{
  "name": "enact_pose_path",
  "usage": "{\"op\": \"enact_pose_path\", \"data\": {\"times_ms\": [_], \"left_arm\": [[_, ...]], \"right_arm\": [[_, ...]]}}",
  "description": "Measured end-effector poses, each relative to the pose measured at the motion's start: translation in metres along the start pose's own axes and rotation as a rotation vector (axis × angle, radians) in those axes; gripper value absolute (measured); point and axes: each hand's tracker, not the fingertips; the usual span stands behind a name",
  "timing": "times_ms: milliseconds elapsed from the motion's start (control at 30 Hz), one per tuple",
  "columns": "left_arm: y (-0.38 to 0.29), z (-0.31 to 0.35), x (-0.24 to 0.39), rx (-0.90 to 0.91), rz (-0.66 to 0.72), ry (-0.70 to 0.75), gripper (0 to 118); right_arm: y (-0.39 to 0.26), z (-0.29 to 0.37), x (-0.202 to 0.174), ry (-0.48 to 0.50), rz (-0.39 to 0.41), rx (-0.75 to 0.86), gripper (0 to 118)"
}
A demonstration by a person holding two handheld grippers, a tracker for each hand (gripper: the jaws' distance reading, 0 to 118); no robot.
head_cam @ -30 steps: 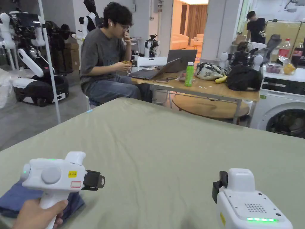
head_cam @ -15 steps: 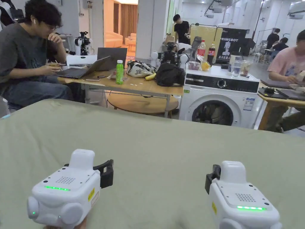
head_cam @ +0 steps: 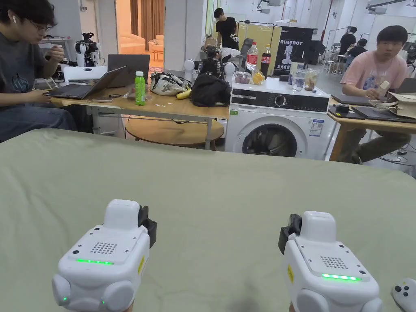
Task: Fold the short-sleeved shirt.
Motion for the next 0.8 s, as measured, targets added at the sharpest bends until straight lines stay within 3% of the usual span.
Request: {"op": "enact_pose_path", "data": {"times_ms": [200,700,800], "left_arm": [[0.004,-0.001,-0.003,0.021,0.055,0.002,3],[0.011,0.003,-0.004,0.025,0.029,-0.014,3],[0.012,0.001,-0.002,0.013,0.015,-0.004,16]], "right_arm": [[-0.003,0.002,0.0,-0.012,-0.007,-0.003,0],[-0.007,0.001,0.0,-0.015,0.003,-0.019,0],[-0.005,0.002,-0.003,-0.019,0.017,-0.006,0]]}}
